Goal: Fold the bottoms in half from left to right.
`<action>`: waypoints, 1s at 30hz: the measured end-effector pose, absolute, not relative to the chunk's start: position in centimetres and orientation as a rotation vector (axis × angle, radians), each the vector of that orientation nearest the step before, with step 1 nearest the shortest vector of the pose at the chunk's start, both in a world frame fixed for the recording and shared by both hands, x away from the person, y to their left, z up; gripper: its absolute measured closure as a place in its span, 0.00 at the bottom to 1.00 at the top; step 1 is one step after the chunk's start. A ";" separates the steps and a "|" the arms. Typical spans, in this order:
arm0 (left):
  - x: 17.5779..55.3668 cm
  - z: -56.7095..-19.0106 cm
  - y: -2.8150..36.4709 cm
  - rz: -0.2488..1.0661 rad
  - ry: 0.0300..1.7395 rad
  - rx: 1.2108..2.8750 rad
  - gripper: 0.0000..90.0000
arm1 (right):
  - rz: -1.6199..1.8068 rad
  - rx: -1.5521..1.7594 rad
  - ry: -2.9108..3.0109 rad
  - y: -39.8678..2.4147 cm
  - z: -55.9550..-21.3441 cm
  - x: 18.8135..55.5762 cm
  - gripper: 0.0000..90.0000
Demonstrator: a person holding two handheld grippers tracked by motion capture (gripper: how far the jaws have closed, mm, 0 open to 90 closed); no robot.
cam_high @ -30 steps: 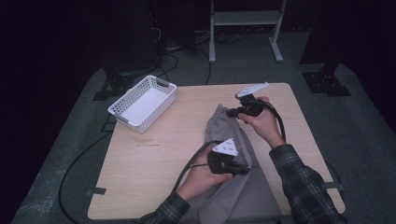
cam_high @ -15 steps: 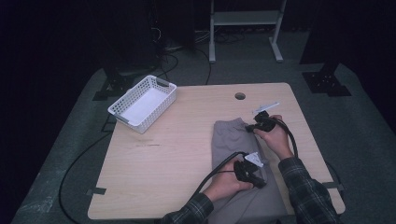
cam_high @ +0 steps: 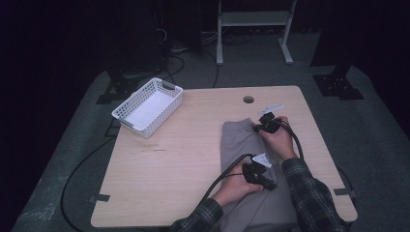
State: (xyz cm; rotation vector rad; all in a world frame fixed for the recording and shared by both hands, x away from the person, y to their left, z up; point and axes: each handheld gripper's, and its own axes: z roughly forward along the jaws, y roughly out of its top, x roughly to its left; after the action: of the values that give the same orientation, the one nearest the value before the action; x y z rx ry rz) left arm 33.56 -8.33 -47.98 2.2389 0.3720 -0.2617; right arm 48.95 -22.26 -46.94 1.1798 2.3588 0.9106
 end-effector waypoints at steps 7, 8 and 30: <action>34.0 -46.5 -6.5 -0.219 0.399 2.177 0.65 | 0.955 1.210 2.319 -22.5 -46.5 48.6 0.77; 34.2 -46.1 -6.0 -0.194 0.397 2.168 0.61 | 0.986 1.217 2.313 -22.7 -46.2 48.4 0.73; 38.4 -46.8 3.4 0.169 0.630 2.214 0.54 | 1.128 0.992 2.409 -24.4 -43.9 36.8 0.54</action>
State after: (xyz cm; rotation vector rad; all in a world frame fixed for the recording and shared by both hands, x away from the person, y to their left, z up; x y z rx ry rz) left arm 38.38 3.40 -46.76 2.2143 0.6305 0.1687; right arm 36.77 -24.37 -43.90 0.9919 2.4090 1.1278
